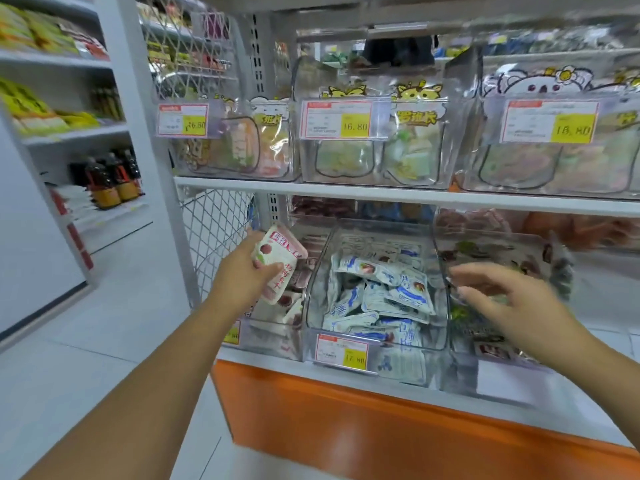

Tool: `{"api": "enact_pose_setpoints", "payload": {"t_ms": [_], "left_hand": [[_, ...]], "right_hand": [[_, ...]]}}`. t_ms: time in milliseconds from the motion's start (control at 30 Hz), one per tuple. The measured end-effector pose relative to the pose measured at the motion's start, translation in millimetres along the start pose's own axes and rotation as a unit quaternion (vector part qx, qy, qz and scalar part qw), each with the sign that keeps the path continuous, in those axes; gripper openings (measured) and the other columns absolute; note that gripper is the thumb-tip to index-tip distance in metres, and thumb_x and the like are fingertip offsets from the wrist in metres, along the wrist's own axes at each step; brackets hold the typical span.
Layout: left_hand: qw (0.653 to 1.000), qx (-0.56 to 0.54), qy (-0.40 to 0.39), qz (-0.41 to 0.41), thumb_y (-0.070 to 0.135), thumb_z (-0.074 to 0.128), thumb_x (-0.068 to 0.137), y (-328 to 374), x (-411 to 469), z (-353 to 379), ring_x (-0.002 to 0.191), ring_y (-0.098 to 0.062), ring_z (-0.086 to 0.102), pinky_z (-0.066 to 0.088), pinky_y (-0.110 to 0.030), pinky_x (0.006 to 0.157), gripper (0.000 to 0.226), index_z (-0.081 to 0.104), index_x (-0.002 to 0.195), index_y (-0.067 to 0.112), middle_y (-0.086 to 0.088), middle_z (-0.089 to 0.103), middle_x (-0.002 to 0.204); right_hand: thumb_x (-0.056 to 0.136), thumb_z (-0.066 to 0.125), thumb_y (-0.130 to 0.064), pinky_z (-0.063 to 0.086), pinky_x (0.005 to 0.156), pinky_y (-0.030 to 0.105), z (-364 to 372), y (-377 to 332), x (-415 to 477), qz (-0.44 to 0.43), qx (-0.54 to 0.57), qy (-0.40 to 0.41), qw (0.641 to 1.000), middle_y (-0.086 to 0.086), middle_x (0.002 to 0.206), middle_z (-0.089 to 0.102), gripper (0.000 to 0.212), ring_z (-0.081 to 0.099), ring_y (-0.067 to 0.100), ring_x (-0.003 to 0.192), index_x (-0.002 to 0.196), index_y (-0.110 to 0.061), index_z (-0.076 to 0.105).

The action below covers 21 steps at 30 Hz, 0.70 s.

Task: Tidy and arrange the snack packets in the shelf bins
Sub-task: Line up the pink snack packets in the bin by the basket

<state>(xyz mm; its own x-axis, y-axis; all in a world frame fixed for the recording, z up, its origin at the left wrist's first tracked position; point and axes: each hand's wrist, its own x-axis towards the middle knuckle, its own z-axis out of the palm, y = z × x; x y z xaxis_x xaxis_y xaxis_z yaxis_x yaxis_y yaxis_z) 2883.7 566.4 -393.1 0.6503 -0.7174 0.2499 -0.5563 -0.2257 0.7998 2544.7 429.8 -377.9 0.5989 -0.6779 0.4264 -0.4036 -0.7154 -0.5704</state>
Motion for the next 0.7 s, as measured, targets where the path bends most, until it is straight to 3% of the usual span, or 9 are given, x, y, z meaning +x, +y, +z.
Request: {"api": "enact_pose_setpoints", "payload": {"t_ms": [100, 133, 200, 300, 400, 467, 567, 700], "left_hand": [[0.960, 0.271, 0.030, 0.064, 0.037, 0.071, 0.083, -13.9, 5.0, 9.2, 0.116, -0.031, 0.049, 0.044, -0.039, 0.092, 0.066, 0.045, 0.142, 0.021, -0.007, 0.056, 0.131], [0.948, 0.299, 0.055, 0.091, 0.039, 0.069, 0.084, -10.1, 7.0, 12.1, 0.122, -0.033, 0.043, 0.040, -0.043, 0.097, 0.065, 0.046, 0.142, 0.021, -0.008, 0.052, 0.137], [0.954, 0.246, 0.064, 0.156, 0.035, 0.067, 0.087, 15.8, 3.5, 22.7, 0.125, -0.031, 0.041, 0.036, -0.042, 0.102, 0.056, 0.051, 0.138, 0.019, -0.007, 0.052, 0.137], [0.949, 0.178, -0.049, 0.254, 0.037, 0.061, 0.092, 63.1, -18.5, 54.8, 0.127, -0.018, 0.045, 0.034, -0.033, 0.106, 0.045, 0.054, 0.135, 0.025, 0.003, 0.053, 0.137], [0.904, 0.183, -0.213, 0.322, 0.048, 0.051, 0.094, 93.3, -52.7, 97.5, 0.137, -0.006, 0.031, 0.025, -0.028, 0.114, 0.050, 0.043, 0.141, 0.034, 0.015, 0.038, 0.149], [0.870, 0.216, -0.268, 0.354, 0.053, 0.045, 0.095, 99.0, -66.0, 123.4, 0.144, -0.004, 0.013, 0.012, -0.025, 0.116, 0.060, 0.027, 0.149, 0.035, 0.017, 0.015, 0.158], [0.850, 0.252, -0.271, 0.375, 0.055, 0.040, 0.096, 94.9, -65.9, 144.2, 0.146, -0.004, -0.001, 0.003, -0.023, 0.114, 0.066, 0.014, 0.153, 0.035, 0.017, -0.005, 0.160], [0.846, 0.241, -0.249, 0.406, 0.055, 0.043, 0.095, 86.6, -57.9, 151.1, 0.146, -0.007, 0.009, 0.011, -0.027, 0.116, 0.059, 0.023, 0.149, 0.039, 0.018, 0.002, 0.160]], "right_hand": [[0.086, 0.069, -0.022, 0.047, 0.090, 0.035, -6.6, 13.8, -1.9, -0.006, -0.082, -0.065, 0.995, -0.022, 0.100, 0.064, 0.032, 0.057, 0.004, 0.100, 0.097, -0.051, 0.060], [0.085, 0.070, -0.022, 0.046, 0.093, 0.039, -9.9, 20.0, -1.9, -0.018, -0.100, -0.074, 0.992, -0.020, 0.101, 0.065, 0.029, 0.057, 0.009, 0.103, 0.097, -0.048, 0.064], [0.084, 0.072, -0.021, 0.041, 0.102, 0.042, -19.9, 30.9, -3.3, -0.032, -0.112, -0.087, 0.989, -0.020, 0.104, 0.065, 0.023, 0.056, 0.012, 0.109, 0.098, -0.040, 0.070], [0.084, 0.072, -0.026, 0.036, 0.106, 0.037, -37.5, 41.4, -9.2, -0.028, -0.135, -0.129, 0.982, -0.022, 0.107, 0.063, 0.018, 0.049, 0.010, 0.115, 0.094, -0.041, 0.071], [0.085, 0.070, -0.034, 0.027, 0.107, 0.031, -44.3, 49.7, -16.7, -0.015, -0.168, -0.216, 0.962, -0.018, 0.123, 0.057, 0.014, 0.039, 0.010, 0.123, 0.094, -0.046, 0.071], [0.087, 0.066, -0.038, 0.022, 0.108, 0.027, -41.4, 55.8, -18.4, -0.020, -0.207, -0.250, 0.946, -0.017, 0.137, 0.044, 0.017, 0.029, 0.011, 0.129, 0.101, -0.047, 0.070], [0.089, 0.062, -0.045, 0.022, 0.109, 0.030, -34.0, 62.4, -11.6, -0.050, -0.262, -0.274, 0.924, -0.018, 0.146, 0.032, 0.022, 0.024, 0.012, 0.131, 0.107, -0.055, 0.065], [0.092, 0.059, -0.041, 0.023, 0.111, 0.037, -25.4, 65.5, 2.8, -0.052, -0.300, -0.299, 0.905, -0.020, 0.152, 0.018, 0.029, 0.018, 0.016, 0.135, 0.111, -0.062, 0.058]]}}
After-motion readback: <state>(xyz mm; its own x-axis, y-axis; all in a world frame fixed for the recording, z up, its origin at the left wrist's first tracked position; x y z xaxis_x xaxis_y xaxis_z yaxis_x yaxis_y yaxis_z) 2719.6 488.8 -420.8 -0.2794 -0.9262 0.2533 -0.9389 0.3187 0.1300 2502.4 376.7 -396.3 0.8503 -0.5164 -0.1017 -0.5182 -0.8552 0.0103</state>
